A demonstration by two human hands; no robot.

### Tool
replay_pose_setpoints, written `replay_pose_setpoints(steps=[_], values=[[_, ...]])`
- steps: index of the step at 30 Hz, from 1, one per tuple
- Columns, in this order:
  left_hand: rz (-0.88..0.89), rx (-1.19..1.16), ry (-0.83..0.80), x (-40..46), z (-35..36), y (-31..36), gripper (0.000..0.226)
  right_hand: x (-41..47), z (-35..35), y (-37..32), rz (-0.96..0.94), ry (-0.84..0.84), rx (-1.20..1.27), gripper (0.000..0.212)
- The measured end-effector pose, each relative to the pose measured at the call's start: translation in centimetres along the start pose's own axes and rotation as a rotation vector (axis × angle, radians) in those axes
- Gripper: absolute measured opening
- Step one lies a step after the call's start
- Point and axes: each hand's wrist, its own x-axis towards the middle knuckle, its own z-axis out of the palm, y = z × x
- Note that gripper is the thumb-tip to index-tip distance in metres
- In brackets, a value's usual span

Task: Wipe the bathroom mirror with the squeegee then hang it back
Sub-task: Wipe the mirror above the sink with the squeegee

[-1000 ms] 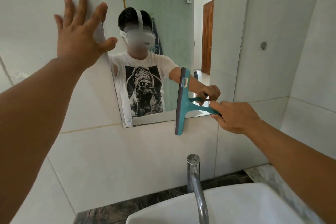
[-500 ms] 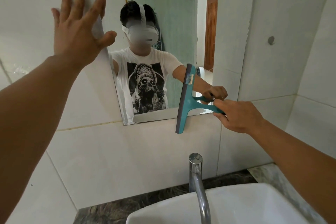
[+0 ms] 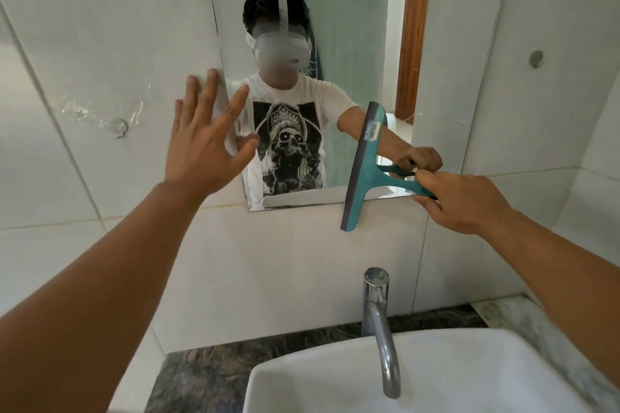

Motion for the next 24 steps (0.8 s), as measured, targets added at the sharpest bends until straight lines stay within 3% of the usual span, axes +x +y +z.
replay_pose_setpoints(steps=[9, 16, 24], values=[[0.004, 0.02, 0.005, 0.1, 0.5, -0.3, 0.08, -0.2, 0.4, 0.3, -0.021, 0.038, 0.042, 0.025], [0.002, 0.005, 0.035, 0.1, 0.6, 0.1, 0.08, -3.8, 2.3, 3.4, 0.137, -0.023, 0.061, 0.027], [-0.002, -0.012, 0.015, 0.1, 0.2, 0.1, 0.08, -5.9, 4.4, 0.9, 0.27, -0.033, 0.26, 0.022]])
